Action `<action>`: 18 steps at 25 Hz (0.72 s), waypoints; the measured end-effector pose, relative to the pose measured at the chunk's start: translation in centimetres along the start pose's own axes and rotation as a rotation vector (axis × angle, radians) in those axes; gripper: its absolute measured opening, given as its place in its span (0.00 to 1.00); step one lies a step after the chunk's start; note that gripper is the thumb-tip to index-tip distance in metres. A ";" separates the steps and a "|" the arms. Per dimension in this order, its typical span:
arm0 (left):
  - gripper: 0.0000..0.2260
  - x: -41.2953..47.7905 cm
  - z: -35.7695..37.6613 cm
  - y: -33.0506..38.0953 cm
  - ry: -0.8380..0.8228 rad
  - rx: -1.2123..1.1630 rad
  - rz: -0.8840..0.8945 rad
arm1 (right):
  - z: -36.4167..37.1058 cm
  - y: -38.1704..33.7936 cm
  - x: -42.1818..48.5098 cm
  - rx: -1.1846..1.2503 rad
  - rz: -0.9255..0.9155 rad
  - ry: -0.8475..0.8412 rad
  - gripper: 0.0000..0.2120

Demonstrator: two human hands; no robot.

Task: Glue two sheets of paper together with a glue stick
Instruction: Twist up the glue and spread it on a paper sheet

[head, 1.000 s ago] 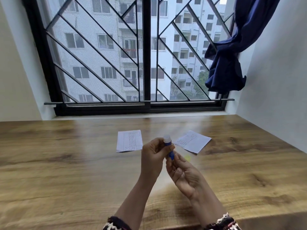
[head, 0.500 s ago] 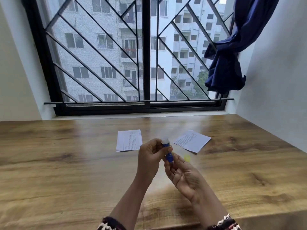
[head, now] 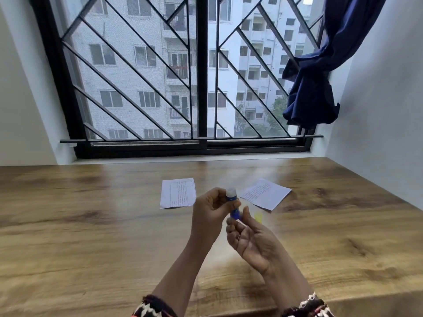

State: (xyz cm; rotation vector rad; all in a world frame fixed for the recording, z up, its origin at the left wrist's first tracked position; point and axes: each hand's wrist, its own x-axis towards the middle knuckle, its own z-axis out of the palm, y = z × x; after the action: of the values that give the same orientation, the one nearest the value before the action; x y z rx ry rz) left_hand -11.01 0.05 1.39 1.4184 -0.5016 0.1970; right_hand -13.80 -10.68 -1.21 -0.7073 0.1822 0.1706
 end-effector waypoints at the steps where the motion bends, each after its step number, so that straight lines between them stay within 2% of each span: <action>1: 0.09 0.2 -0.1 -0.1 0.015 -0.004 0.004 | 0.1 0.2 0.0 0.034 -0.024 -0.011 0.11; 4: 0.05 0.4 0.0 -0.1 -0.023 -0.010 0.000 | -0.1 0.4 0.3 0.069 -0.031 -0.008 0.11; 8: 0.07 0.3 0.3 0.1 -0.095 0.000 0.003 | 0.3 0.2 0.7 -0.071 0.052 0.023 0.21; 13: 0.08 0.5 -0.2 0.0 -0.046 0.008 0.023 | 0.2 0.2 0.9 0.006 -0.025 -0.019 0.14; 16: 0.09 0.7 -0.2 -0.1 -0.037 -0.012 0.031 | -0.3 0.3 1.2 0.062 -0.094 -0.102 0.25; 18: 0.09 0.8 0.0 -0.1 -0.052 -0.026 0.025 | -0.4 0.4 1.1 0.049 -0.076 -0.117 0.26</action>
State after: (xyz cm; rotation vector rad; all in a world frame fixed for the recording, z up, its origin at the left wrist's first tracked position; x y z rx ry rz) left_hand -10.28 -0.09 1.65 1.3956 -0.5633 0.1734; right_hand -12.83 -10.55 -1.96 -0.6528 0.0471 0.1341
